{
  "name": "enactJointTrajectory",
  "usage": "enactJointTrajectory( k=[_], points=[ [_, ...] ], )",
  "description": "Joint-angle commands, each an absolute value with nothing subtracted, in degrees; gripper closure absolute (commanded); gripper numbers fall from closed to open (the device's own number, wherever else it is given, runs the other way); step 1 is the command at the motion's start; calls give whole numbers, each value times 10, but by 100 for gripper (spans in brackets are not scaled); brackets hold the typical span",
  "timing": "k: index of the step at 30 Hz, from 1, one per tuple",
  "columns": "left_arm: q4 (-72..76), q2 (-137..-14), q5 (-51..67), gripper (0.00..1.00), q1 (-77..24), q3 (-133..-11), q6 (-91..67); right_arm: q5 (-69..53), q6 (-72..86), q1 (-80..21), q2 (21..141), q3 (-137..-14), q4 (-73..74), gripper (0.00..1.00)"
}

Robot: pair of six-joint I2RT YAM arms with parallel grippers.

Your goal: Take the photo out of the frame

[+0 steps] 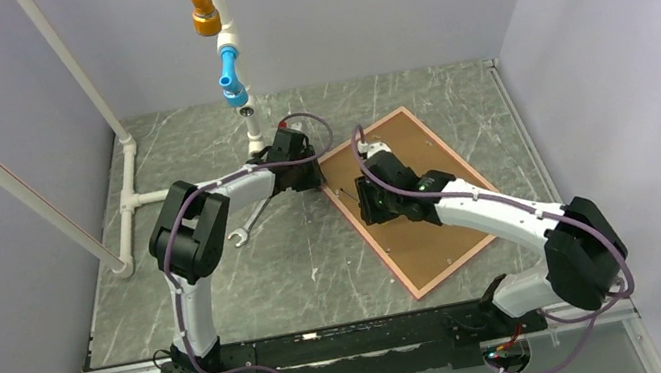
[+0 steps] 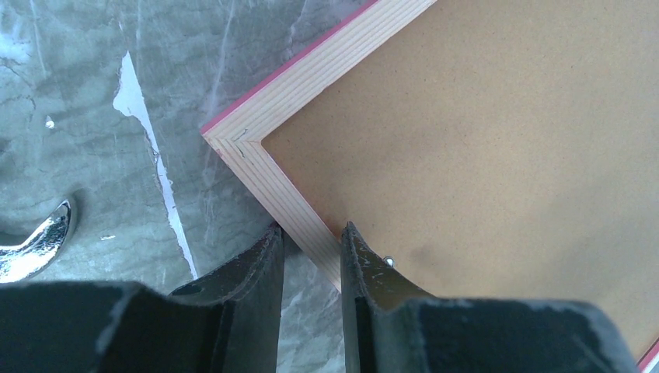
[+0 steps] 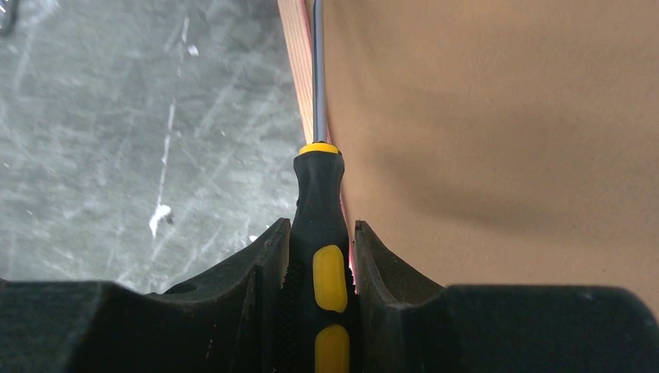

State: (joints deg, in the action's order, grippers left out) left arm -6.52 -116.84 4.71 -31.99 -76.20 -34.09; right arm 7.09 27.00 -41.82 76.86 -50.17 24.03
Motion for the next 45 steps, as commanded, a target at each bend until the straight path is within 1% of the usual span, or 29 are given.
enactJointTrajectory(
  k=[1,9,18,32,38,45],
  points=[
    [-113,-1183,54,100,-326,-728,-292,95,281,-420,783,-562,247,100],
    [-100,-1173,55,100,-326,-711,-307,88,279,-421,842,-620,300,100],
    [-98,-1176,60,100,-327,-713,-311,52,262,-422,876,-658,314,100],
    [-97,-1177,63,100,-328,-712,-312,80,265,-439,958,-729,412,100],
    [-94,-1173,62,100,-328,-708,-312,104,267,-444,951,-737,431,100],
    [-91,-1171,63,100,-328,-703,-314,78,250,-444,964,-747,447,100]
  ],
)
